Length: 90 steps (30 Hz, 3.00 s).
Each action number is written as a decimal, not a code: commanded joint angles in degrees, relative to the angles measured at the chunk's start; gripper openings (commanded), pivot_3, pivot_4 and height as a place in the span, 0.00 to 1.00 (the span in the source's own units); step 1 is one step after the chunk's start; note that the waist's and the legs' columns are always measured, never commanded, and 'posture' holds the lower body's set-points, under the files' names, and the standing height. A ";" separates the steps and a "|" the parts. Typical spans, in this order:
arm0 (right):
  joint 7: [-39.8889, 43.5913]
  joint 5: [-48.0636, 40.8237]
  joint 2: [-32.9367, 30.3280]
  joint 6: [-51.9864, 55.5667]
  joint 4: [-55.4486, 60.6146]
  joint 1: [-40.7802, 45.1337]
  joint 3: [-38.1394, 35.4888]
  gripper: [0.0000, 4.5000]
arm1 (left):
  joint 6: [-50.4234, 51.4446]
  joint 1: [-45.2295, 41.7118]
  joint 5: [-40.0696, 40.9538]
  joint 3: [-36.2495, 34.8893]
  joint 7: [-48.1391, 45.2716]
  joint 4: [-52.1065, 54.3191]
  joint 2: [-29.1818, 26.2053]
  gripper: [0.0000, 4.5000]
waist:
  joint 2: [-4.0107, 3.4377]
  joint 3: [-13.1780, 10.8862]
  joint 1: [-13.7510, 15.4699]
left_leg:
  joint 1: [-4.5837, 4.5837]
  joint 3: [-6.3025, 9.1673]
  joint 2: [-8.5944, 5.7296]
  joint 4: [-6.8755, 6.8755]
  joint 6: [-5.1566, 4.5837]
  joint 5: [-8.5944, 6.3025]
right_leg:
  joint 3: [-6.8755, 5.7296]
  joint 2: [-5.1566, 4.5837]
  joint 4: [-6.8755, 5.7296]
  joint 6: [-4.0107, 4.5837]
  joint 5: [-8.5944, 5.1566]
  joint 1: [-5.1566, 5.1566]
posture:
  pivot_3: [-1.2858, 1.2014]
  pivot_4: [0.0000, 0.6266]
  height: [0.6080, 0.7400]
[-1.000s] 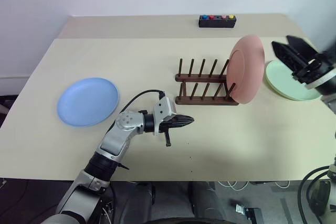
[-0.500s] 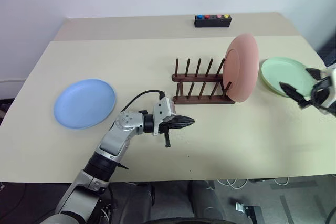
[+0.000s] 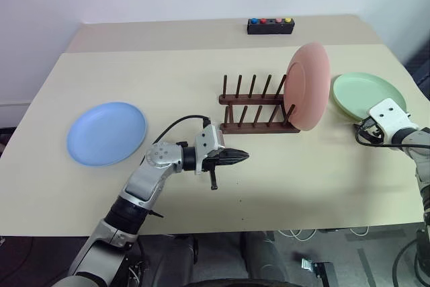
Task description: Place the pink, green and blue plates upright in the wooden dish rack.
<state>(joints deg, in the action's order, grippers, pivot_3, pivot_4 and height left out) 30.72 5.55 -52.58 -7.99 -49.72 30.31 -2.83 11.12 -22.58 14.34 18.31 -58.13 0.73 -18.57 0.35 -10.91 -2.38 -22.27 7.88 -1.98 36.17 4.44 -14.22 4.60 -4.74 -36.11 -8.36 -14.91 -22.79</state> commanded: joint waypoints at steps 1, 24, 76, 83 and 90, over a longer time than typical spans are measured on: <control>0.23 0.14 0.26 -2.44 -1.27 0.82 -0.26 0.36 | 0.10 0.15 0.70 -1.18 0.60 2.42 -0.24 0.00 | 0.00 0.00 -0.02 | 0.00 0.00 0.00 0.00 0.00 0.00 | 0.00 0.00 0.00 0.00 0.00 0.00 | 0.52 0.24 1.00; -4.63 -6.26 -5.62 -1.35 42.57 -2.90 -13.25 0.00 | -0.94 -0.90 0.30 -0.21 -0.10 0.52 0.16 0.00 | -0.28 -0.02 -0.11 | 0.02 -0.01 0.00 0.00 0.00 0.00 | 0.03 0.01 -0.04 -0.01 0.00 -0.02 | 0.52 0.24 1.00; 3.91 -63.32 16.86 48.23 68.95 -3.72 -11.97 0.00 | 0.65 0.84 0.65 -1.47 0.95 3.19 -1.68 0.00 | -0.15 -0.07 0.33 | -0.08 0.12 0.01 -0.01 -0.02 -0.01 | -0.06 0.00 -0.03 0.00 0.00 -0.10 | 0.52 0.24 1.00; 3.99 -63.46 16.72 48.41 68.16 -3.90 -12.26 0.00 | 0.67 0.80 0.59 -1.48 0.99 3.13 -1.56 0.00 | -0.15 -0.07 0.33 | -0.09 0.12 0.01 -0.02 -0.01 -0.01 | -0.06 0.00 -0.03 0.00 0.00 -0.11 | 0.52 0.24 1.00; 4.17 -63.40 16.35 48.67 67.65 -4.42 -12.95 0.00 | 0.77 0.84 0.58 -1.52 0.96 3.21 -1.55 0.00 | -0.15 -0.07 0.35 | -0.09 0.12 0.01 -0.02 -0.01 -0.01 | -0.06 0.00 -0.03 0.00 0.00 -0.11 | 0.52 0.24 1.00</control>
<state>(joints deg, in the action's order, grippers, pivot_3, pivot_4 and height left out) 34.45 -57.08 -35.98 40.91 17.27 25.74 -13.85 12.26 -21.65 14.35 17.28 -57.13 2.43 -20.19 0.20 -10.98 -2.03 -22.36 7.99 -1.97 36.15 4.43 -14.23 4.54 -4.74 -36.14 -8.36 -14.90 -22.90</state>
